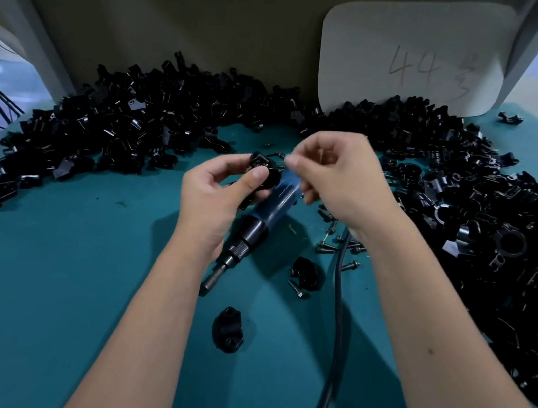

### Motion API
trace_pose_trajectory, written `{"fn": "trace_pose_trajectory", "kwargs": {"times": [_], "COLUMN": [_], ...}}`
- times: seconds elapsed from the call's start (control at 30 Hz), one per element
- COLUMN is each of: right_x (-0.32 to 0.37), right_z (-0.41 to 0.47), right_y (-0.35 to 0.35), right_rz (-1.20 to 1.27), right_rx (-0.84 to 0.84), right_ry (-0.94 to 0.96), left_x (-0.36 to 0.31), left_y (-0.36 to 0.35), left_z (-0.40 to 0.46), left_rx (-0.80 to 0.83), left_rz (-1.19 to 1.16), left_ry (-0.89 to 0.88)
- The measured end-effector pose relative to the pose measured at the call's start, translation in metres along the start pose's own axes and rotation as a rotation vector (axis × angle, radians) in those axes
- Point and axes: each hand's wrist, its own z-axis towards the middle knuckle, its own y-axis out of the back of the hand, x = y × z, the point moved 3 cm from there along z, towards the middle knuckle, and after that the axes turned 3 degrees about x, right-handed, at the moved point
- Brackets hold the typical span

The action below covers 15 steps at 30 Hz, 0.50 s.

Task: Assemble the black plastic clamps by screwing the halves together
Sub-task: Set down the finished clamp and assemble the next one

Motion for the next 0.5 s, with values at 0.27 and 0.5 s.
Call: {"fn": "trace_pose_trajectory", "kwargs": {"times": [0.27, 0.5], "right_x": [-0.018, -0.029], "right_z": [0.006, 0.004], "right_y": [-0.016, -0.017], "right_rz": [0.333, 0.364], "right_rx": [-0.111, -0.135], "right_ry": [0.078, 0.11], "left_x": [0.004, 0.006], "left_y": [-0.005, -0.004], "left_z": [-0.001, -0.001], "left_rx": [0.136, 0.152], "left_rz": [0.12, 0.238], "left_ry": [-0.03, -0.038]}}
